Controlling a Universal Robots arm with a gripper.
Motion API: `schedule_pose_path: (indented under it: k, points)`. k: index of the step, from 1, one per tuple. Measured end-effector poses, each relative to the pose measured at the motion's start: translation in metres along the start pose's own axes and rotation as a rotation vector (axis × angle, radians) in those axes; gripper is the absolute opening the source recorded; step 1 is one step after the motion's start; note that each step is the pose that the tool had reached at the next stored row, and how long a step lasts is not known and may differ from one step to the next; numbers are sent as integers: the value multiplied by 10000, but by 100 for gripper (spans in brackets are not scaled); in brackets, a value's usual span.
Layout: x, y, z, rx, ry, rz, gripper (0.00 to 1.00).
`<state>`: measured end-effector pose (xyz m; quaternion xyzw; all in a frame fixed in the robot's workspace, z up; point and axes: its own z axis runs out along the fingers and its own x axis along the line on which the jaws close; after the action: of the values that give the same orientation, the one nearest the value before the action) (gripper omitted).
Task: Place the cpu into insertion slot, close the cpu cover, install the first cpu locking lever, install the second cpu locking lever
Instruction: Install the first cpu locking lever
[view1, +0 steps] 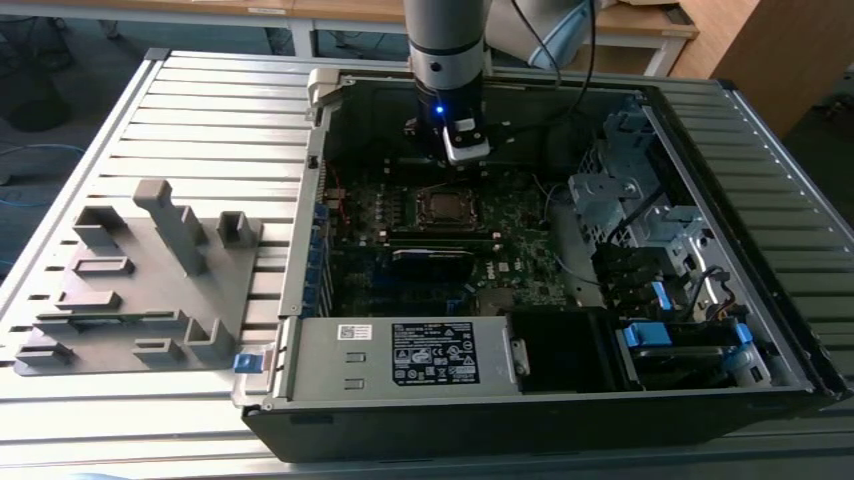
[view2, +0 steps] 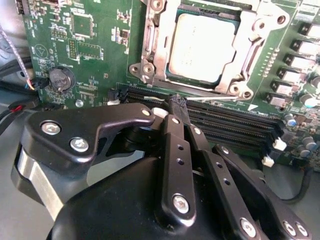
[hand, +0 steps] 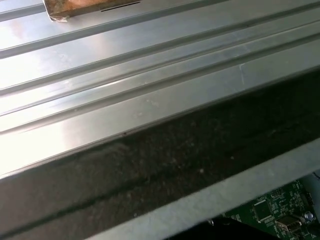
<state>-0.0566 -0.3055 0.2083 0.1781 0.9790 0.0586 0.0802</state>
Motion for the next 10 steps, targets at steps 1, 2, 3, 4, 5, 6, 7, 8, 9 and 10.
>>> schedule_pose_path:
  k: [1,2,3,4,5,6,7,8,9,10]
  points:
    - [0,-1,3,3,-5,-1,11]
    - [0,-1,3,4,-5,-2,11]
    - [0,-1,3,5,-5,-2,11]
    - [0,-1,4,5,-5,-2,11]
    - [1,-1,4,5,-5,-2,11]
    - [1,1,5,4,-8,9,11]
    - [2,1,8,13,-20,88,11]
    - [3,1,9,32,-41,231,11]
    - [3,1,11,54,-61,372,11]
    - [3,2,13,74,-80,503,11]
